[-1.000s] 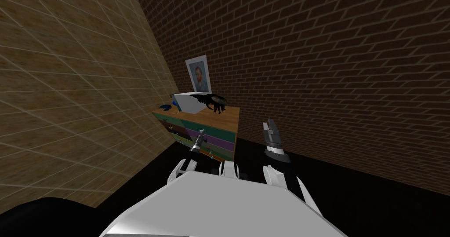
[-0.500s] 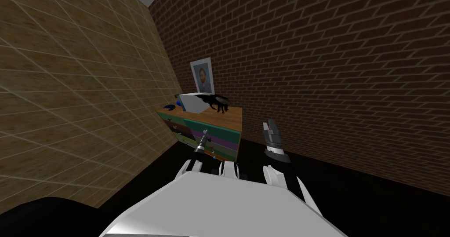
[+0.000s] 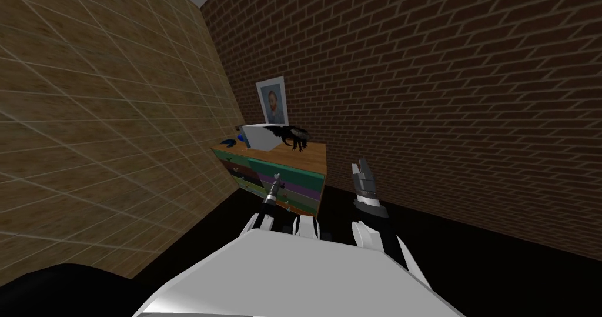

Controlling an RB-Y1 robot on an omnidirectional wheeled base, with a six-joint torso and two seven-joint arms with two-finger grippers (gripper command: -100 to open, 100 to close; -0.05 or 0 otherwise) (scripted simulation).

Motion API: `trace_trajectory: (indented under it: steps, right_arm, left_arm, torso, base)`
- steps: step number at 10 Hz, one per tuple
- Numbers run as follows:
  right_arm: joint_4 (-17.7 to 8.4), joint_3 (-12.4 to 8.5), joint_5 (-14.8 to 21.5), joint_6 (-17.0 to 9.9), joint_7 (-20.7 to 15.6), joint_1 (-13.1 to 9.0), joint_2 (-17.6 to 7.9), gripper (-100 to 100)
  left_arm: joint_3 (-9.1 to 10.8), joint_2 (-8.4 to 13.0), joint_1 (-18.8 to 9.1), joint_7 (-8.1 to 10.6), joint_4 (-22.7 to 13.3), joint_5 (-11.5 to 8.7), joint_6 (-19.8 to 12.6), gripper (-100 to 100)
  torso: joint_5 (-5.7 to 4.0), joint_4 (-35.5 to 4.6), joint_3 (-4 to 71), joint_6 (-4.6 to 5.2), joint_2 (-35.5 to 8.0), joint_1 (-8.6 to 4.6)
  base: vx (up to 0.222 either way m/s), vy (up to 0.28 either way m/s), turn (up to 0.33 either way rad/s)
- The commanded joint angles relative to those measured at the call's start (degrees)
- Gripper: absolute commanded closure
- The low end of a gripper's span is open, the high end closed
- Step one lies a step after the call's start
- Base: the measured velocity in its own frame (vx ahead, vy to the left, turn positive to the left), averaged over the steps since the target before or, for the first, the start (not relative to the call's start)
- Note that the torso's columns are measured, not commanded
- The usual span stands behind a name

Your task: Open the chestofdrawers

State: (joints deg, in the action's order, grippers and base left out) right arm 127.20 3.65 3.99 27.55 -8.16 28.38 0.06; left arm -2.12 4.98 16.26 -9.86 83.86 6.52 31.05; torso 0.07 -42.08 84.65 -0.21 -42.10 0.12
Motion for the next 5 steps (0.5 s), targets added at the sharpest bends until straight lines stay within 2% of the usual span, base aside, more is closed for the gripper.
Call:
trace_trajectory:
  steps: [1,5]
  right_arm:
    - [0.00,0.00,0.00,0.00,0.00,0.00,0.00,0]
    - [0.00,0.00,0.00,0.00,0.00,0.00,0.00,0]
  left_arm:
    - [1.53,3.15,0.47,2.41,-0.17,-1.16,-0.59,100]
    - [3.37,7.55,0.86,5.57,-0.06,-2.70,-1.19,100]
  torso:
    - [0.01,-0.02,-0.06,0.04,-0.10,-0.01]
    - [0.05,-0.01,0.01,0.18,-0.01,0.00]
  base:
    - [-0.079,-0.083,-0.024]
    - [-0.075,-0.068,-0.032]
